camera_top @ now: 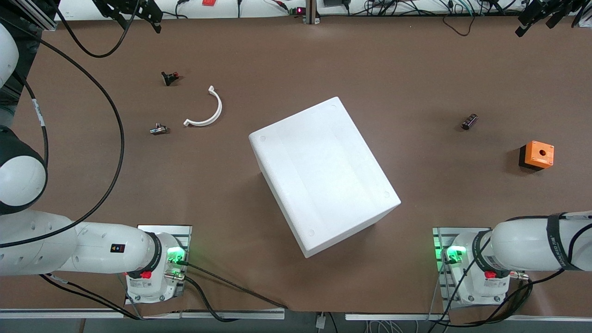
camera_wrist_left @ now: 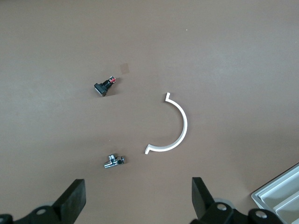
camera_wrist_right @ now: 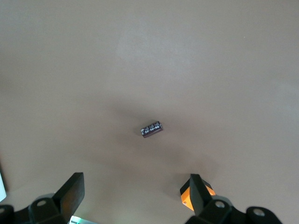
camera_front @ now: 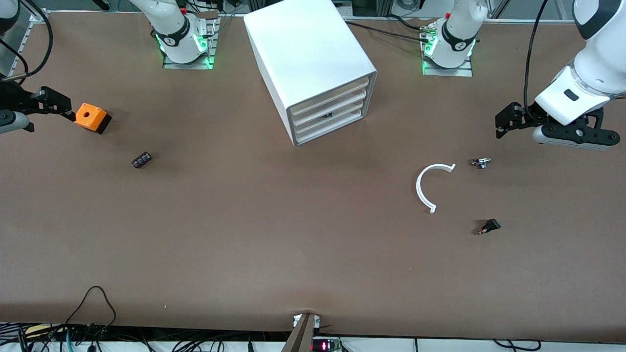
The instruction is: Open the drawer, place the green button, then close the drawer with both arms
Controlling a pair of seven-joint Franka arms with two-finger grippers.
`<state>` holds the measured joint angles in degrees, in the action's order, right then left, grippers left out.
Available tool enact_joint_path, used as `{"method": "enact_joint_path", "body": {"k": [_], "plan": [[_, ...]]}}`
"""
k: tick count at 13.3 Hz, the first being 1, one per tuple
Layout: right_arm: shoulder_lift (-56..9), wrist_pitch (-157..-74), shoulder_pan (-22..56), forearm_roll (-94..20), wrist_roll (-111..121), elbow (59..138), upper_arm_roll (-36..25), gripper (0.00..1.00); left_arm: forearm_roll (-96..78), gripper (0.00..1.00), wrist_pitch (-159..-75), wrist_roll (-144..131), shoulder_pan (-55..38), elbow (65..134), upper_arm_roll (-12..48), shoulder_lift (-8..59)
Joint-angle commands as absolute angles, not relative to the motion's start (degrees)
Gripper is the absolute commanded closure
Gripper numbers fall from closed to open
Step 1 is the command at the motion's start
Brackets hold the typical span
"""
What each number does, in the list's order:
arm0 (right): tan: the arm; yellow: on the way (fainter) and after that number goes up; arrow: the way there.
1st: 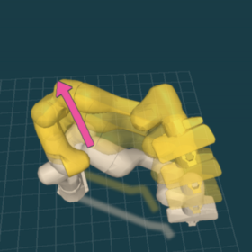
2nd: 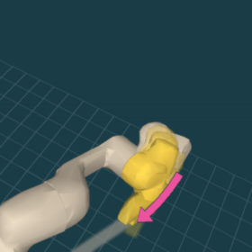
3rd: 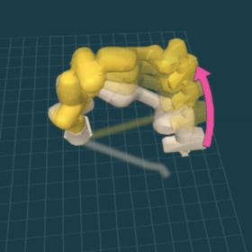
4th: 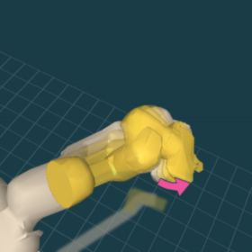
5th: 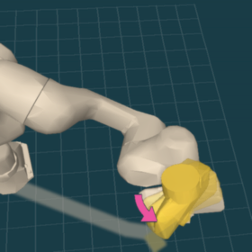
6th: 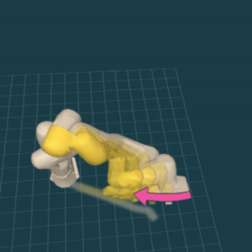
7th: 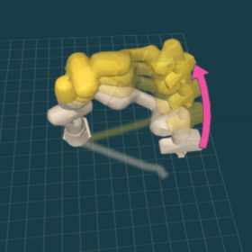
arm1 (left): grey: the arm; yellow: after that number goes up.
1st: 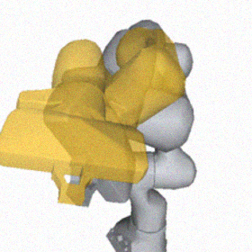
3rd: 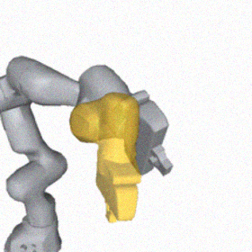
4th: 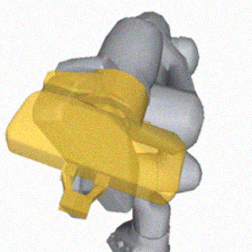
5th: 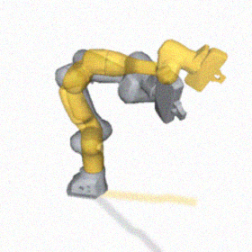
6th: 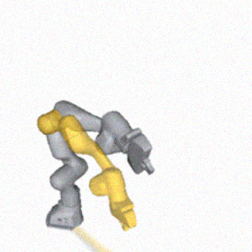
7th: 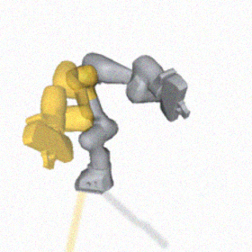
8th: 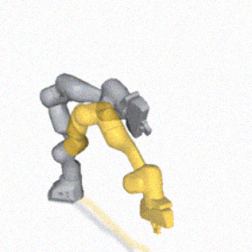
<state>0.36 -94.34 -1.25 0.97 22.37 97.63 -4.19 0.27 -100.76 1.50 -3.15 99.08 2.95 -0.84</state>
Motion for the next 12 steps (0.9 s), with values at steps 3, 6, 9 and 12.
{"method": "enact_joint_path", "body": {"k": [3,6,9,12], "plan": [[0.4,-94.3,-1.1,1.8,22.8,97.2,-4.0,0.0,1.5,0.0,-100.7,2.3,-3.3,97.0,3.3,0.3],[0.4,-94.0,-1.1,1.2,22.7,97.2,-4.0,0.0,1.5,0.0,-100.7,2.3,-3.3,96.9,3.3,0.4],[0.4,-94.0,-1.1,1.2,22.7,97.2,-4.0,0.0,1.6,0.0,-100.9,2.3,-3.3,96.9,3.2,0.8],[0.4,-94.0,-1.1,1.1,22.6,97.2,-4.0,0.0,1.5,0.0,-100.7,2.8,-2.6,96.8,2.8,1.0]]}}
